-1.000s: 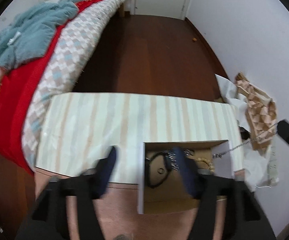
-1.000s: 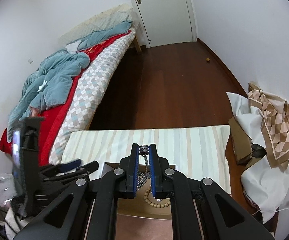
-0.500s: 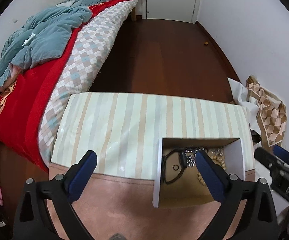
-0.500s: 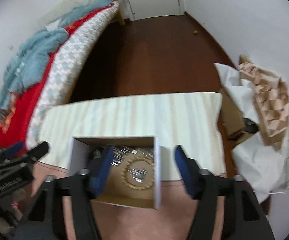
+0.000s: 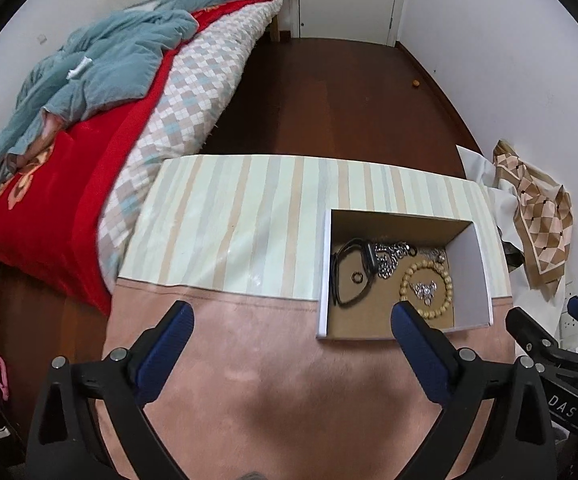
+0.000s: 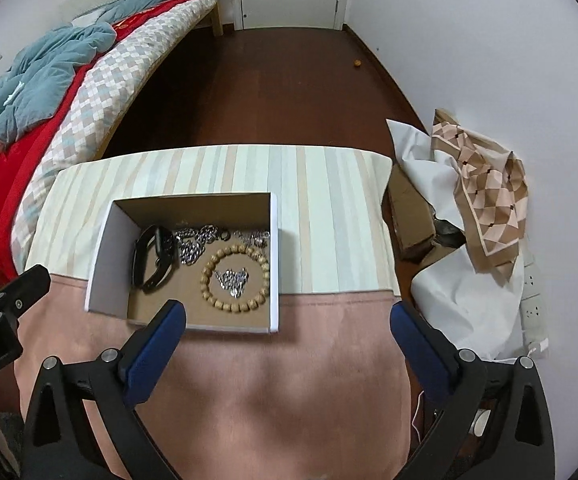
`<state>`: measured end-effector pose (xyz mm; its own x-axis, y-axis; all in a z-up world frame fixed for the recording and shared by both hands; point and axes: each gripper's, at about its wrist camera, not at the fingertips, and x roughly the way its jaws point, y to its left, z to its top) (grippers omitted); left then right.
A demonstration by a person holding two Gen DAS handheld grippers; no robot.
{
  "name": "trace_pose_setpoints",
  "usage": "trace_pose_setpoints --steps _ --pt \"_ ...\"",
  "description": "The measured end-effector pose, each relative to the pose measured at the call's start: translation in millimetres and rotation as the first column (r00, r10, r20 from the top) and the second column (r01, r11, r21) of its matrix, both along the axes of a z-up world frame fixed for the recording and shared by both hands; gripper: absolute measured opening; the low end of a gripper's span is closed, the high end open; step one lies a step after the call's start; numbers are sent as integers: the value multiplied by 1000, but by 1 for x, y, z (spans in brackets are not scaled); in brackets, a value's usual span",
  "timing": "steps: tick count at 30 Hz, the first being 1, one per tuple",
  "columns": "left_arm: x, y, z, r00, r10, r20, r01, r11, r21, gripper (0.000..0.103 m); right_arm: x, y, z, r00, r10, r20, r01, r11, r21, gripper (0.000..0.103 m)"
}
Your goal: Organize jewelry
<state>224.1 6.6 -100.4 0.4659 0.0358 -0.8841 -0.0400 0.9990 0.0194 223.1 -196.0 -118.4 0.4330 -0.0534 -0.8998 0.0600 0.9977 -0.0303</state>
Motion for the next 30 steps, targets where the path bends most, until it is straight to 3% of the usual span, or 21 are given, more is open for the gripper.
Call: trace_pose_setpoints --steps 13,30 --pt "-81 -7 62 991 -27 129 26 1000 12 101 -88 2 70 989 -4 148 7 1000 -18 103" --pt "-177 -1 150 956 -16 292 22 1000 -17 101 -214 7 186 927 13 375 -2 1000 -30 103"
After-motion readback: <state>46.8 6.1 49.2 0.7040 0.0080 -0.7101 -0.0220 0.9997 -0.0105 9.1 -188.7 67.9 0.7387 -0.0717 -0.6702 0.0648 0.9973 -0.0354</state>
